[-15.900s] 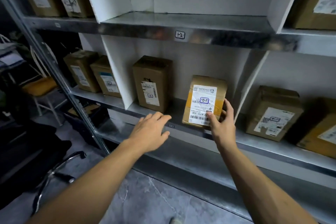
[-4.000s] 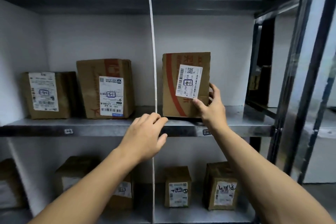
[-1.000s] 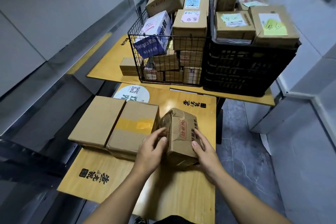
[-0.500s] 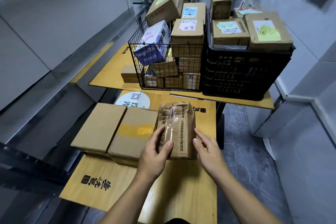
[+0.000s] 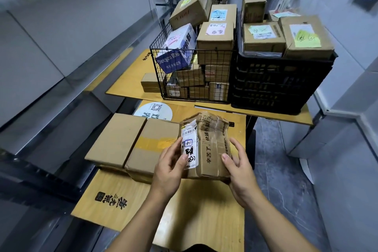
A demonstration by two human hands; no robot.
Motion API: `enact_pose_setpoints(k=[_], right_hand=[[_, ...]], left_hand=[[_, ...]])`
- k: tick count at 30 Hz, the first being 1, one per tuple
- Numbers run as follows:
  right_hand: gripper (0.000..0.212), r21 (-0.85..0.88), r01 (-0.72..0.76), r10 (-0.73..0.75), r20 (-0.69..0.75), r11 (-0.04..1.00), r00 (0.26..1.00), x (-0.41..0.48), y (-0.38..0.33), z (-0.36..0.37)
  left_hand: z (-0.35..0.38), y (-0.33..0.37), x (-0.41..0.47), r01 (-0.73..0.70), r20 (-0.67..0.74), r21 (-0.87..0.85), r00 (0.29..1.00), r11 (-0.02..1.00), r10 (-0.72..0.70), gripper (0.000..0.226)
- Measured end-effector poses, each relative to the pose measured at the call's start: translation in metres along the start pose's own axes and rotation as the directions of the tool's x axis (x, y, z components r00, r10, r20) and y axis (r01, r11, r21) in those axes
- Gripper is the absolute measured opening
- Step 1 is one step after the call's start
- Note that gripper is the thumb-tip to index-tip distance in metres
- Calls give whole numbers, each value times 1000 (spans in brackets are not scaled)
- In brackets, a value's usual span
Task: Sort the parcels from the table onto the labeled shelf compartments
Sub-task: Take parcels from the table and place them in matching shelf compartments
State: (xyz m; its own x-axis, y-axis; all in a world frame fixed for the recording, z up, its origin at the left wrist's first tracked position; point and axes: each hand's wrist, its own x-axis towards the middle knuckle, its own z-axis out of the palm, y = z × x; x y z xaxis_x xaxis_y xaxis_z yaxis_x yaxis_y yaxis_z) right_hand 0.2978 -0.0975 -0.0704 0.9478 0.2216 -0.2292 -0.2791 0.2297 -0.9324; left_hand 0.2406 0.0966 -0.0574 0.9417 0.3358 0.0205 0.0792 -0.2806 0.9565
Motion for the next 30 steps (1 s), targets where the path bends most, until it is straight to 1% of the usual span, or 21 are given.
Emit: enact_pose_setpoints(k=[3,6,8,10,11,13,14,17,21,26,28,30], right_hand=[[48,65,-13,10,48,998,999,-2,0,0],[44,91,-35,27,87,995,996,-3,0,1],[42,57,-37,31,106,998,994,-2,0,3],[42,-47,-12,16,105,999,994,-2,-1,5],[41,-130,16,-2,110,991,994,-2,-2,8],[37,-310,82,-42,135,947,990,-2,-5,15],[34,-371,106,-53,150,922,987,-3,-8,20],[26,-423,117,-37,192,898,981,-4,-15,37],[38,-390,135,0,328,911,945,-12,-19,77],[52,-430,217,11,468,876,884,-26,-7,137],[55,-428,243,6,504,871,864,-37,-1,167],[53,-407,251,7,537,878,844,-54,4,200]], left_hand=[[-2,-4,0,22,9,81,1000,996,-23,60],[-1,-1,-5,51,5,-1,999,999,-50,61],[-3,1,-8,53,-27,-38,998,998,-54,63],[-10,4,-12,50,-73,-49,996,998,-53,58],[-15,4,-14,46,-91,-56,995,997,-51,55],[-27,5,-19,32,-117,-45,992,998,-37,52],[-33,5,-22,18,-131,-24,991,1000,-21,52],[-51,2,-33,-14,-197,49,980,999,23,52],[-76,-2,-51,-4,-311,179,949,984,60,55],[-124,-3,-82,15,-449,285,886,958,120,57],[-149,-2,-99,23,-489,329,859,944,149,59],[-174,-1,-118,34,-541,349,823,937,172,59]])
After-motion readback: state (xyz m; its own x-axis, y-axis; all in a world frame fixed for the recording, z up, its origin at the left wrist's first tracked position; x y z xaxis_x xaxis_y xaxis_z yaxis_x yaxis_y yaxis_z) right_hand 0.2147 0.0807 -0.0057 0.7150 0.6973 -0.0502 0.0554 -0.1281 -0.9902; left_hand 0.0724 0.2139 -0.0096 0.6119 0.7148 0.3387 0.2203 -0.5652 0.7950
